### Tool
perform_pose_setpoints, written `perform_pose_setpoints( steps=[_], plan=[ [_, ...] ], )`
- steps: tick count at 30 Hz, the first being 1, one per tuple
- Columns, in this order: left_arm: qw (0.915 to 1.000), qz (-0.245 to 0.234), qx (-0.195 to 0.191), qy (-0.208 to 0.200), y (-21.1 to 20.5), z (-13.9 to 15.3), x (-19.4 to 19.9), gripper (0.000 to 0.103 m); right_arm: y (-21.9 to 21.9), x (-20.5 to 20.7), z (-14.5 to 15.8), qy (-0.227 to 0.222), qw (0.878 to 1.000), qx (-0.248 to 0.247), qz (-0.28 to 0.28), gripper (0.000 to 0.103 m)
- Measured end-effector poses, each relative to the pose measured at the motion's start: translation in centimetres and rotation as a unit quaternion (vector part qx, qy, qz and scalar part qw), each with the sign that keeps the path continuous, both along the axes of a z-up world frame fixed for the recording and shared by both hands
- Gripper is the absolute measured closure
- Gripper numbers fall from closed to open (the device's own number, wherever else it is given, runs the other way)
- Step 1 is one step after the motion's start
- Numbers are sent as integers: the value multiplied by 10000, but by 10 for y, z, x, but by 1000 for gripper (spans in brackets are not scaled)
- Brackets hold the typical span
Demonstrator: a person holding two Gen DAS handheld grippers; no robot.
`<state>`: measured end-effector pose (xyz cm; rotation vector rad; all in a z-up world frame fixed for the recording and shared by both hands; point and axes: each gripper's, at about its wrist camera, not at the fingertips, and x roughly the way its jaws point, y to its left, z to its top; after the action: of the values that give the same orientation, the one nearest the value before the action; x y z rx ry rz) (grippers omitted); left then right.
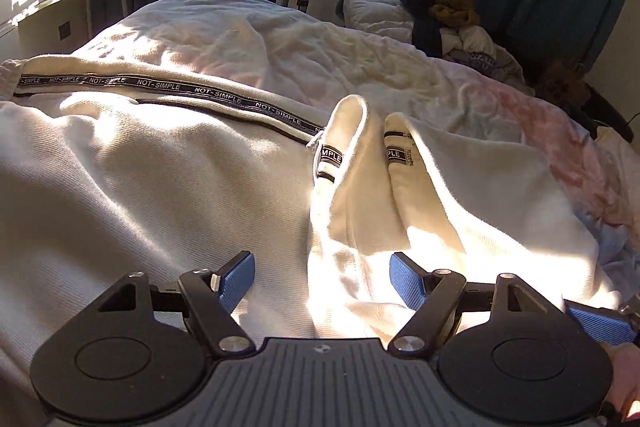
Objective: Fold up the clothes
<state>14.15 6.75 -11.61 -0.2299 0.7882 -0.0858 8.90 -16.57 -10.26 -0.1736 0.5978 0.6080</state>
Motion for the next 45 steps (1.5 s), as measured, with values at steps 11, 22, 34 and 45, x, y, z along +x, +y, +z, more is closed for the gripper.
perform_pose_setpoints(
  steps=[11,22,34,45],
  plan=[
    [9707,-900,-2221,-181,9,13,-1,20,20,-15,-11,-162,9997,-103,-132,73],
    [9307,-509,-3604,353,32,-14,16,11,25,-39,8,-1171,9912,-446,-422,94],
    [8941,-949,-4322,691,16,-29,43,3,26,-44,11,-1460,9861,-623,-491,94],
    [8921,-1061,-4335,702,2,-39,69,14,36,-54,7,-1892,9761,-1051,-206,94]
  ],
)
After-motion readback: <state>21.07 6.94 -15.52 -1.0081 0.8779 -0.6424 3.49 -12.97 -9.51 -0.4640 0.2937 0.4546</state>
